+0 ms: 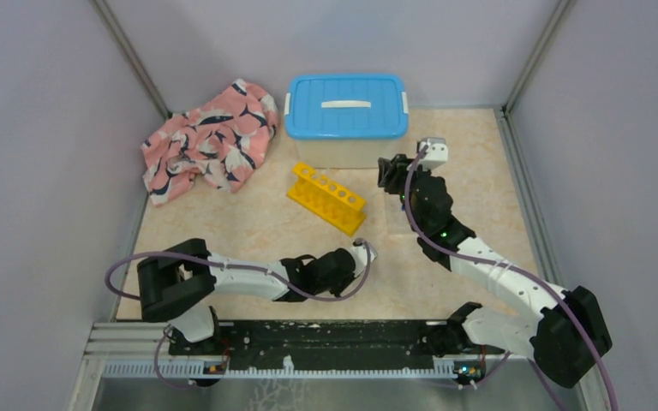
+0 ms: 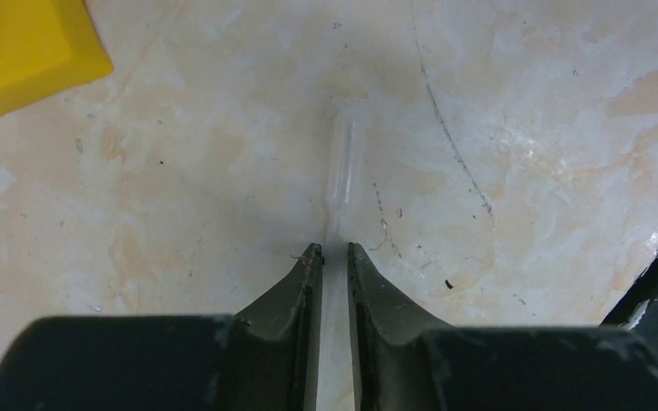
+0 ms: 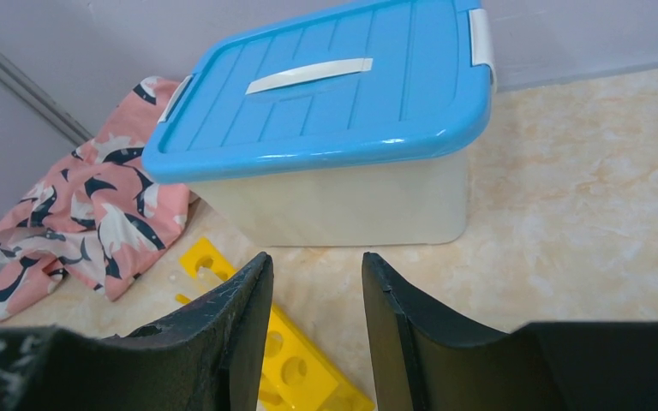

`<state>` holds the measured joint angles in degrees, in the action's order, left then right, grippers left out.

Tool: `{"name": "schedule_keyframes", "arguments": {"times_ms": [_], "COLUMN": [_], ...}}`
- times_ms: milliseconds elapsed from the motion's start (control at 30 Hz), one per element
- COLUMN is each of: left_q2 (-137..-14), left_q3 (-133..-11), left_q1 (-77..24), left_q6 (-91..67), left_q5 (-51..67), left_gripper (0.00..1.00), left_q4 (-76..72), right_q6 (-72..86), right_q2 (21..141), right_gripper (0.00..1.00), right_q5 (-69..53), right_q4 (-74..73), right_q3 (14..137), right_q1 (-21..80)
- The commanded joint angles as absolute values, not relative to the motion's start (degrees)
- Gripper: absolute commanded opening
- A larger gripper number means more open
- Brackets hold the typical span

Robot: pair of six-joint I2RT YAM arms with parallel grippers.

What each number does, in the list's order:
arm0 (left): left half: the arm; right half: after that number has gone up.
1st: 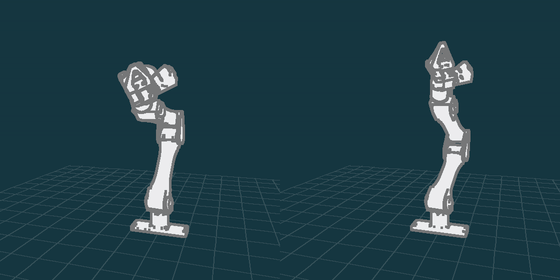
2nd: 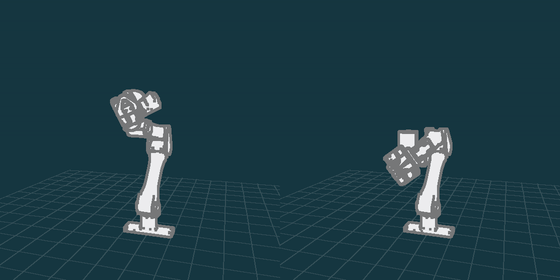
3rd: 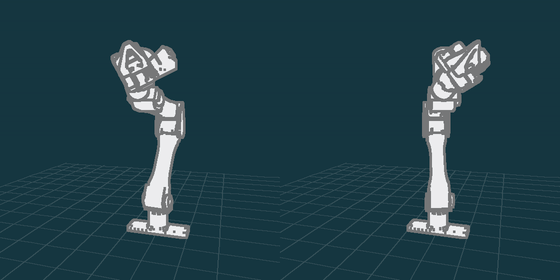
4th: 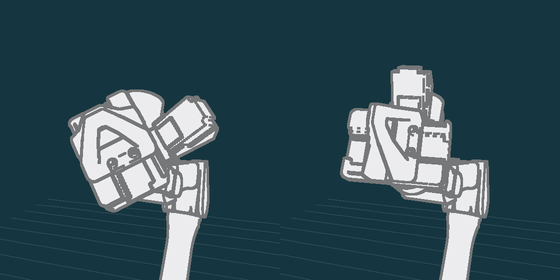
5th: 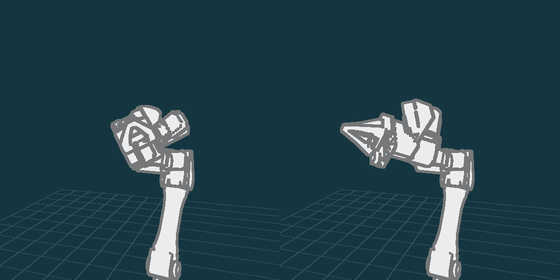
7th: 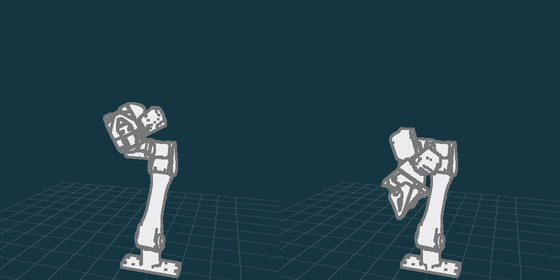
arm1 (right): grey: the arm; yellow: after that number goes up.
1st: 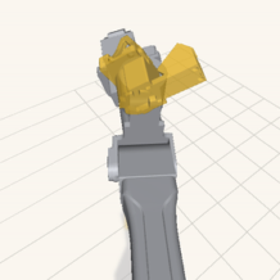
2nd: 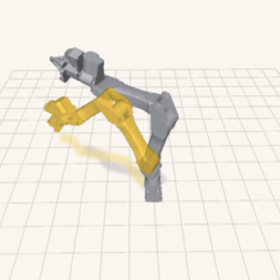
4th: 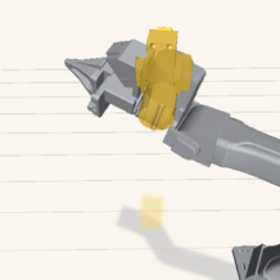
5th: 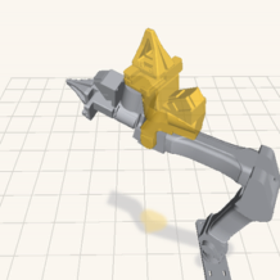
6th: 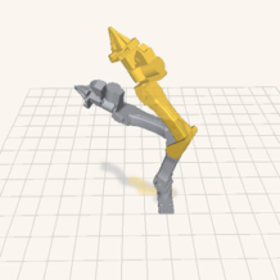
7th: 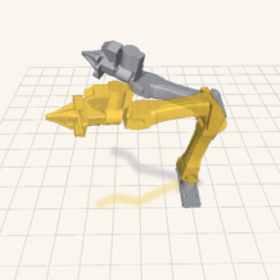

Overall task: Organize the chemistry lab equipment
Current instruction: Pick up the test tube at the center of the board.

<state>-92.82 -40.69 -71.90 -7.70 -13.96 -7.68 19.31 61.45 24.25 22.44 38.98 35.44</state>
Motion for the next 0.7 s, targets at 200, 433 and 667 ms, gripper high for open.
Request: {"name": "schedule_keyframes", "arguments": {"times_ms": [200, 433, 667], "left_q2": [-99.07, -96.92, -88.09], "left_q3": [-41.47, -42.87, -43.04], "left_q1": [-72.3, -72.33, -72.33], "left_q6": [-7.2, -8.74, -10.76], "left_q5": [-6.17, -11.38, -23.55], "left_gripper": [0.04, 0.0, 0.0], "left_q4": [-1.95, 0.57, 3.24], "right_q6": [19.42, 19.16, 19.93], "right_q2": [58.51, 57.83, 57.23], "right_gripper": [0.43, 0.43, 0.43], "right_q5": [24.97, 25.87, 25.94], "right_q4": [23.33, 22.68, 20.75], "right_q3": [38.87, 38.91, 40.31], "right_q1": [34.87, 34.8, 34.72]}}
